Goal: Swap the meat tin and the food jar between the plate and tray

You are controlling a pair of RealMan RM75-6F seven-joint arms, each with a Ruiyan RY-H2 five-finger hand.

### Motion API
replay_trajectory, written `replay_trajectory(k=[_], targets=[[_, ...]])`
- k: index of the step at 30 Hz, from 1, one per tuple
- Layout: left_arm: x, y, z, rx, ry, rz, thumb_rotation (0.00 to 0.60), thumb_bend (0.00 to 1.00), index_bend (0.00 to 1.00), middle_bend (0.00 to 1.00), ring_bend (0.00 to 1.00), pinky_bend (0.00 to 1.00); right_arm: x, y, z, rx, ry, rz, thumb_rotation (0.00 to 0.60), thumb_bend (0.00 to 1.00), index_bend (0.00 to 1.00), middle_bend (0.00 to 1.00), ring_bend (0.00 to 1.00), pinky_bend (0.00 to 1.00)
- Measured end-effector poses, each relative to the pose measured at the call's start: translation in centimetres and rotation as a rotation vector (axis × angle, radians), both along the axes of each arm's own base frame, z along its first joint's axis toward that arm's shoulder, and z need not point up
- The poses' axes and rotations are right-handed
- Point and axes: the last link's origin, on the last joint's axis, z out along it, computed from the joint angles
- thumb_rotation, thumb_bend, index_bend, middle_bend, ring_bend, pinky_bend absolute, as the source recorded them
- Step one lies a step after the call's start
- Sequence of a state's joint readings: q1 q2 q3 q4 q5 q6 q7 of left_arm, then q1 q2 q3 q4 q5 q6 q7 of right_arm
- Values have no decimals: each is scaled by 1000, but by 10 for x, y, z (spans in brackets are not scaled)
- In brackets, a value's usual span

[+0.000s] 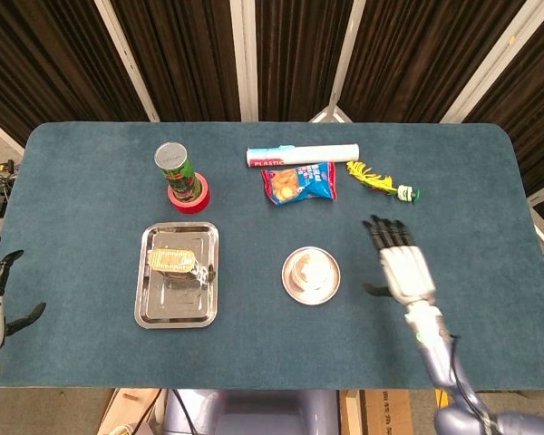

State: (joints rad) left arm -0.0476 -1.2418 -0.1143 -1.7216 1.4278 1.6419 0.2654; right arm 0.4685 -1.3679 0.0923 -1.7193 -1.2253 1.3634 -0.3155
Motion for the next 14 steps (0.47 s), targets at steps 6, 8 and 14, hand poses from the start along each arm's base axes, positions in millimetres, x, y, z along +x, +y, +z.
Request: replay_trajectory(k=[6, 8, 14], targets=[[1, -13, 0, -43, 10, 35, 600, 194, 206, 0, 0, 89, -54, 55, 38, -215, 59, -43, 600, 0, 0, 0, 0, 0], [1, -13, 0, -42, 10, 29, 600, 194, 206, 0, 0, 89, -61, 65, 47, -243, 88, -40, 600, 0, 0, 0, 0, 0], [1, -12, -1, -52, 14, -12, 600, 194, 206, 0, 0, 90, -66, 77, 63, -228, 120, -38, 600, 0, 0, 0, 0, 0]])
